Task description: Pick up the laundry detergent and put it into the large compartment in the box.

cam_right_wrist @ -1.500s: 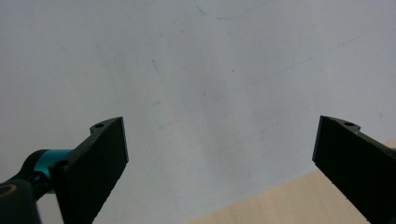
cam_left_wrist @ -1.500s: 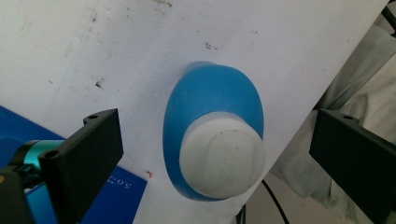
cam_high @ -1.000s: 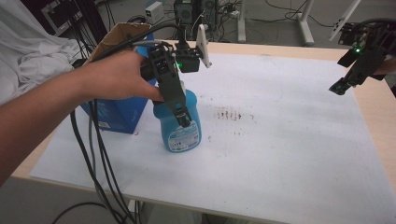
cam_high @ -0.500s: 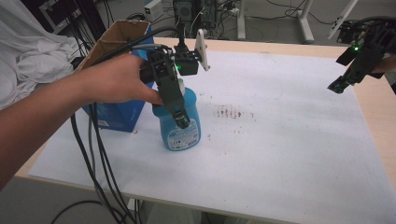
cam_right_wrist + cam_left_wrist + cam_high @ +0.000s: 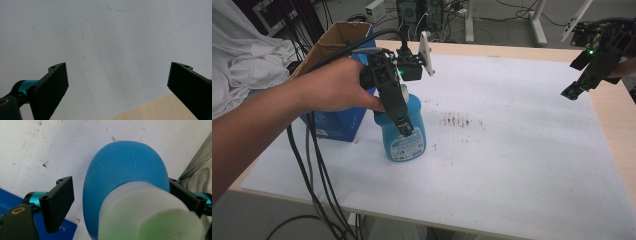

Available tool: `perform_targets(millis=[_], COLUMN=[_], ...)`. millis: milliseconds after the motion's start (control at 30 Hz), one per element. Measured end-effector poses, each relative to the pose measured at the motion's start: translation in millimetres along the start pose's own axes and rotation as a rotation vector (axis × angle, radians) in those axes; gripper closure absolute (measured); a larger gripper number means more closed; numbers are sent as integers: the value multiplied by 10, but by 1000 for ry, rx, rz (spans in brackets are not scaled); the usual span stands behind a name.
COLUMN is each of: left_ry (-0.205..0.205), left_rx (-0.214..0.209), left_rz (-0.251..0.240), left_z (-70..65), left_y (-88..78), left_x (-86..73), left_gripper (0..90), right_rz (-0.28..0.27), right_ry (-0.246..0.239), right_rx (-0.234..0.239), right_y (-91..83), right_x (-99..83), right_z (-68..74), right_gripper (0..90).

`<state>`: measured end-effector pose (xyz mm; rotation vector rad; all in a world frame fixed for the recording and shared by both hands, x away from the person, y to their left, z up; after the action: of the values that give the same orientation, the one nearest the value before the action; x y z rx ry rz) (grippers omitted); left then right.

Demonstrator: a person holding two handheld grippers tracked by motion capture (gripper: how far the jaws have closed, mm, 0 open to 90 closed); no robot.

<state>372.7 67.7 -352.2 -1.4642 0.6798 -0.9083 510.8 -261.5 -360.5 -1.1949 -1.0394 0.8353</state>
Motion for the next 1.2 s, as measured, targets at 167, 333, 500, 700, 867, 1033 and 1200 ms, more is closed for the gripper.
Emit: perform_targets(millis=[167,333,500,700,867,1033,1200], left_ry=[9,6,11,18,21,30,35], left_rx=[2,4,-2,-2,-9,-17,-19], left_rz=[-2,-11,-12,-15,-21,-24,-26], left_z=[2,6,-1,0,-11,-23,-22], left_y=[-3,-6,-11,-13,-19,-26,-31], left_x=[4,2,1,1,3,2,2], left_gripper=[182,225,277,308,334,373,375], right_rz=[-1,2,2,2,3,3,4], right_ry=[-1,-2,-3,-6,-4,-3,-4], right_rx=[-1,1,2,5,5,8,8], right_y=[5,8,15,15,13,18,16], right_x=[4,5,7,4,-2,2,1], right_z=[2,2,3,2,2,9,11], right_gripper=[25,25,25,25,25,25,25])
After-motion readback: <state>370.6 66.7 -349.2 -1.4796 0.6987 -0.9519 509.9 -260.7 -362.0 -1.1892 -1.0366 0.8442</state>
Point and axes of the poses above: each handheld gripper's, and its own axes: y roughly forward along the jaws, x roughly out of its top, z roughly to its left, the point moved 6 cm from there along y, roughly forward along the jaws, and after that the axes turned 5 degrees about x, right-handed, at the moved point
